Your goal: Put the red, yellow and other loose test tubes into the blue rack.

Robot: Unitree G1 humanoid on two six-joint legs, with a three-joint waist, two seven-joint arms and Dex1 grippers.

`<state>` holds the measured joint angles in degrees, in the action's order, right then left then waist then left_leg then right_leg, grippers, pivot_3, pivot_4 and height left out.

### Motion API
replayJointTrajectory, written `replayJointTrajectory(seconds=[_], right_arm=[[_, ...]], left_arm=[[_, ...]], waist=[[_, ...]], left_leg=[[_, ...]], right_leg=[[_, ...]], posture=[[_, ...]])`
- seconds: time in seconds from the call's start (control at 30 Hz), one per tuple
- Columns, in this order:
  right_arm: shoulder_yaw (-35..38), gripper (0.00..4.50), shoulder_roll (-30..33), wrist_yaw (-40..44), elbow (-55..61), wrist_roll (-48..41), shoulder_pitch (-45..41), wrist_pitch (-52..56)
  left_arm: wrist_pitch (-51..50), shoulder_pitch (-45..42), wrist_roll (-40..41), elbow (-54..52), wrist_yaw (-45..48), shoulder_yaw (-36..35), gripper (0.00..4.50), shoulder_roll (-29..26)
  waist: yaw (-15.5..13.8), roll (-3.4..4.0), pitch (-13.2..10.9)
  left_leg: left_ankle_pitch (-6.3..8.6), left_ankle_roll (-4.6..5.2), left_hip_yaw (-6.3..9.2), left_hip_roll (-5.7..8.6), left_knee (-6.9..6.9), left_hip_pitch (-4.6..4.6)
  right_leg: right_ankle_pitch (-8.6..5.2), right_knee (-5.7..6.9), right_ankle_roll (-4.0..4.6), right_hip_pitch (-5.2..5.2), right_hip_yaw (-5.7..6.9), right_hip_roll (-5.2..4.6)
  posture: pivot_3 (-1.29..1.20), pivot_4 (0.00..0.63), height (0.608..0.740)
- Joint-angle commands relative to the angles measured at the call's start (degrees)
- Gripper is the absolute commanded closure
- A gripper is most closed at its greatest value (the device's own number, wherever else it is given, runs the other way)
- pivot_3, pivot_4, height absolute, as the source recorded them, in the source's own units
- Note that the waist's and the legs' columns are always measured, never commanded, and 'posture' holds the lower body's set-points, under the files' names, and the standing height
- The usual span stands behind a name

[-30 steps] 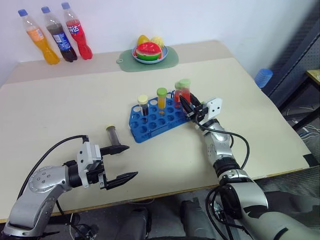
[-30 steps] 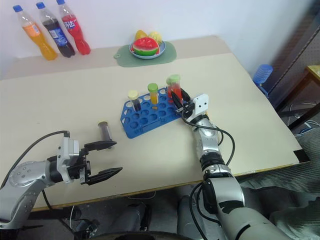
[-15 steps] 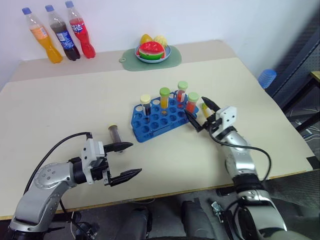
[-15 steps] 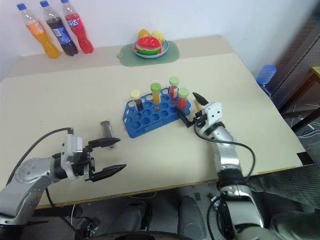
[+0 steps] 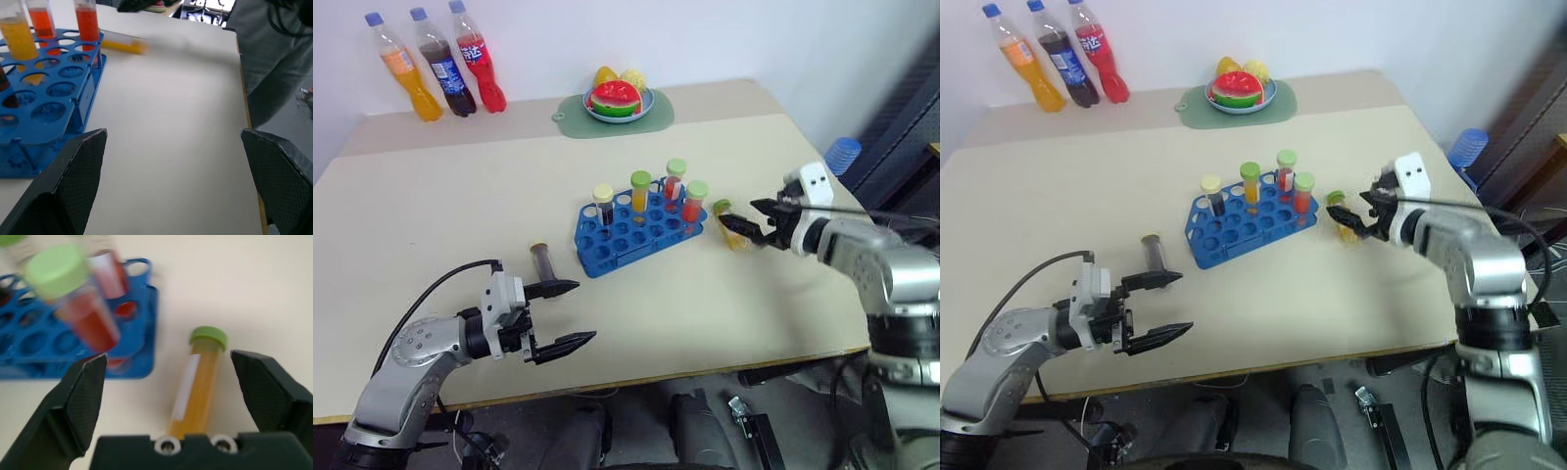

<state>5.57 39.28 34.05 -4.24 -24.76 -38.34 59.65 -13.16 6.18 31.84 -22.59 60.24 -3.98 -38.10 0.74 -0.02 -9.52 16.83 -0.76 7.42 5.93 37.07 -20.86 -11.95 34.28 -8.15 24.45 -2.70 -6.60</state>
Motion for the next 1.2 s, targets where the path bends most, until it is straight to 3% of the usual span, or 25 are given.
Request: replayJointTrajectory(seconds=[0.03, 0.13, 0.37, 0.47, 0.6, 0.73, 0.9, 1.0, 1.1, 1.2], right_arm=[[-4.45, 0.05, 1.29, 1.04, -6.26, 2.16, -6.15, 4.83], [-9.59, 0.05, 0.65, 2.17, -15.44, 5.56, -11.89, 5.63], [-22.71, 0.05, -2.15, 7.27, -34.36, 16.87, -20.35, -3.78], [-24.31, 0.05, -3.35, 9.02, -39.48, 19.93, -21.64, -8.26], [-24.81, 1.4, -3.77, 13.59, -42.42, 21.88, -21.72, -10.94], [-24.88, 3.36, 0.65, 19.73, -36.81, 22.79, -19.4, -10.12], [-23.34, 3.36, 12.65, 22.67, -17.18, 24.92, -6.04, -15.95], [-19.49, 3.36, 17.32, 25.36, -5.25, 21.6, 1.82, -14.15], [-7.36, 3.36, 15.04, 27.33, 8.72, 10.84, 11.34, -14.18], [3.0, 3.36, 3.73, 23.68, 16.69, 1.0, 15.99, -20.37]], left_arm=[[0.48, 0.5, 0.23, -1.53, 0.13, -0.8, 0.0, -0.49], [-0.05, 1.92, 0.3, -3.52, 0.03, -1.15, 0.0, -1.43], [-1.34, 3.01, 3.13, -6.43, 1.58, -3.87, 0.0, -4.48], [-1.58, 2.9, 3.38, -6.71, 1.54, -4.07, 0.0, -4.91], [-1.48, 2.88, 3.65, -6.9, 1.3, -4.05, 0.0, -4.82], [-1.51, 2.68, 4.07, -6.53, 0.92, -3.85, 0.0, -4.14], [-0.16, 1.32, 3.21, -4.11, 0.15, -3.05, 0.0, -2.19], [-0.66, -0.12, 3.8, -3.07, -2.25, -3.04, 0.0, 0.41], [-1.23, -1.24, 2.63, -2.36, -6.01, -2.47, 0.0, 3.07], [-1.53, -2.21, 0.89, -2.27, -10.31, -1.59, 0.0, 5.79]], waist=[[-0.06, -0.01, 0.01], [0.01, -0.01, 0.01], [0.29, -0.03, 0.02], [0.36, -0.1, 0.07], [0.36, -0.27, 0.17], [0.23, -0.25, 0.16], [-1.22, -0.2, 0.14], [-1.54, -0.21, 0.14], [-1.35, -0.22, 0.14], [-0.33, -0.22, 0.13]], left_leg=[[0.0, 0.01, 0.0, 0.01, 0.02, -0.1], [0.0, 0.01, 0.01, 0.08, 0.14, -0.55], [0.0, 0.02, -0.03, 0.1, 0.14, -0.57], [0.01, 0.02, -0.03, 0.09, 0.14, -0.5], [0.0, 0.02, -0.02, 0.09, 0.15, -0.46], [0.01, 0.01, 0.02, 0.08, 0.11, -0.47], [0.0, 0.0, 0.06, 0.15, 0.13, -0.61], [0.03, 0.04, 0.06, 0.17, 0.17, -0.6], [0.03, 0.04, 0.06, 0.12, 0.17, -0.55], [0.02, 0.03, -0.01, 0.01, 0.15, -0.48]], right_leg=[[0.01, -0.02, -0.01, 0.08, 0.01, -0.02], [0.03, -0.02, -0.02, 0.45, 0.06, -0.13], [0.03, -0.01, -0.02, 0.49, 0.06, -0.14], [0.04, -0.01, -0.01, 0.43, 0.06, -0.13], [0.06, 0.0, 0.0, 0.37, 0.07, -0.11], [0.06, 0.02, 0.01, 0.43, 0.07, -0.09], [0.05, -0.07, 0.0, 0.47, 0.17, -0.18], [0.05, -0.09, 0.0, 0.42, 0.17, -0.2], [0.05, -0.06, -0.01, 0.37, 0.18, -0.17], [0.06, -0.01, -0.02, 0.38, 0.13, -0.08]], posture=[[0.0, 0.15, 0.74], [0.0, 0.15, 0.74], [0.0, 0.15, 0.74], [0.0, 0.15, 0.74], [0.0, 0.15, 0.74], [0.0, 0.15, 0.74], [0.0, 0.15, 0.74], [0.0, 0.15, 0.74], [0.0, 0.15, 0.74], [0.0, 0.15, 0.74]])
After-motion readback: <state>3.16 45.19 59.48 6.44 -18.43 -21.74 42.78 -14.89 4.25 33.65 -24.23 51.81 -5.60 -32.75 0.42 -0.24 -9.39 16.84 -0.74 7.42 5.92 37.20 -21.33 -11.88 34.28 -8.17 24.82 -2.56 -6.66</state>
